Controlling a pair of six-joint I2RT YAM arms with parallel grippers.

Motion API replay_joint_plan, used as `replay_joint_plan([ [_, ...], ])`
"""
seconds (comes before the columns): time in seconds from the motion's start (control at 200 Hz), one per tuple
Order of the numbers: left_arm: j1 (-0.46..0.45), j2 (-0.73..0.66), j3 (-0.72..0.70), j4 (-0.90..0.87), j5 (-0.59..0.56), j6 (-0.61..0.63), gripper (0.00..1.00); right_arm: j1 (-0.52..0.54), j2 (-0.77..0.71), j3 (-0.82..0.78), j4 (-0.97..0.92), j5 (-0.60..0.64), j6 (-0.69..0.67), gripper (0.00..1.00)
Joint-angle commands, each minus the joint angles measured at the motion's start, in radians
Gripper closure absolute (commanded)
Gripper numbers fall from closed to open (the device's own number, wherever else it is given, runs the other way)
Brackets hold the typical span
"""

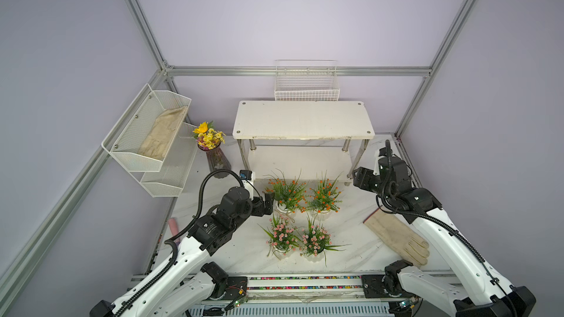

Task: Place the baby's breath potted plants on the rack by color
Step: Pick up the baby's breath potted plant from the center of the board.

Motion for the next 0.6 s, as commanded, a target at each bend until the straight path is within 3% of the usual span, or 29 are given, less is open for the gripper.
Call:
replay_joint_plan([
  [0.0, -0.055, -0.041, 0.08, -0.234, -0.159, -0.134, 0.0, 0.011, -0.018, 0.031, -0.101, 0.021, 0.022, 0.29],
  [0.145, -0.075, -0.089, 0.078, -0.407, -0.179, -0.243, 0.03, 0.013, -0.008, 0.019, -0.086, 0.016, 0.018, 0.29],
  [0.345, -0.096, -0.089, 0.069, -0.451, -0.053, -0.276, 0.07, 0.012, 0.02, -0.002, -0.044, 0.009, 0.006, 0.29],
  [0.475, -0.175, -0.027, 0.077, -0.487, -0.009, -0.321, 0.14, 0.013, 0.028, -0.001, -0.042, 0.011, -0.001, 0.3],
  [0.595, -0.246, 0.036, 0.077, -0.558, -0.026, -0.385, 0.14, 0.012, 0.014, -0.006, -0.038, 0.014, 0.002, 0.3],
])
